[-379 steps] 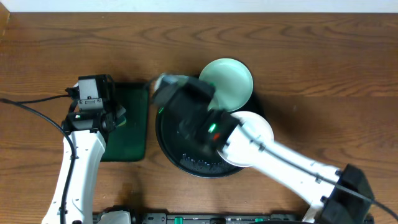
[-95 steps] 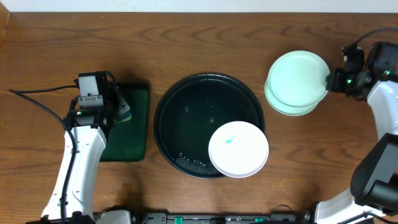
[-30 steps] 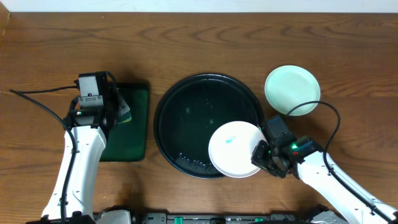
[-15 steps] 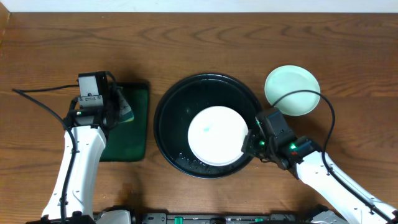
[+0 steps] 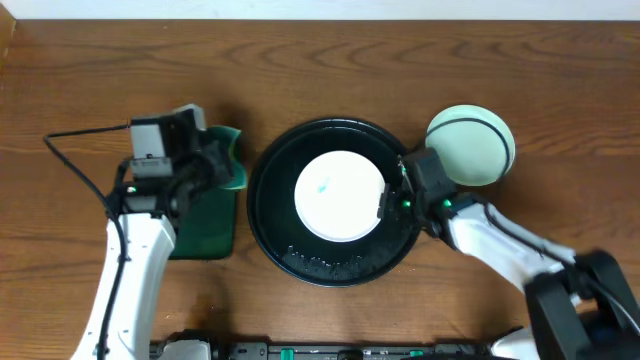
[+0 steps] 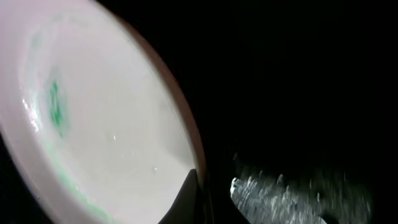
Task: Clean dirty plates on tray and stack at the side
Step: 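Scrub the white plate with the sponge in the left gripper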
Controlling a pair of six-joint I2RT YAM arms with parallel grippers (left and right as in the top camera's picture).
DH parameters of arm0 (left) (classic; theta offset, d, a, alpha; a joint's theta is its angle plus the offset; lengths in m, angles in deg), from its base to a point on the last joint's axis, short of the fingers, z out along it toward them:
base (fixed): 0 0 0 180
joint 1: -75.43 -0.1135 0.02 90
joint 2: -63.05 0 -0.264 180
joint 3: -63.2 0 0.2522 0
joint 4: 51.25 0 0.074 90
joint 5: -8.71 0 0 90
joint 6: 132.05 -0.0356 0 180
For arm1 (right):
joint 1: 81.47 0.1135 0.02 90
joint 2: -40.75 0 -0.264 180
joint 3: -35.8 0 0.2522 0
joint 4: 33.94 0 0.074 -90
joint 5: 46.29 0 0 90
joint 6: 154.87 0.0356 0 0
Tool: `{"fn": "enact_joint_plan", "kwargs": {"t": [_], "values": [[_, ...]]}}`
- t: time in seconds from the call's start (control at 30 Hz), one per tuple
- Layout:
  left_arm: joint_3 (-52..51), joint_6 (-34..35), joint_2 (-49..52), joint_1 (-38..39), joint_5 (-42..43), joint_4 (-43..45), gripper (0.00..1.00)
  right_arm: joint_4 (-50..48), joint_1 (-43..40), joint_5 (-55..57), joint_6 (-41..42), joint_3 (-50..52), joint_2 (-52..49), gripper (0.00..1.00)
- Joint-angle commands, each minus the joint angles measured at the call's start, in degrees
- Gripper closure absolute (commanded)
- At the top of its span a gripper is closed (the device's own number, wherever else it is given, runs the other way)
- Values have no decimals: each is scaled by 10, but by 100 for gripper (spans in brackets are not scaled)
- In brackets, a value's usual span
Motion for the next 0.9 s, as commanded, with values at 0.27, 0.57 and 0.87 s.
{"fn": "enact_joint_plan", "kwargs": {"t": [0.27,0.57,0.87], "values": [[-2,108,37,216,-111,2,93,48,-3,-12,-51,-108,-89,99],[-2,136,180,336,-257,96,93,51,8,-12,-58,-108,-115,99],[-2,99,277,348,-271,200,93,52,27,-12,-58,-108,-115,99]]}}
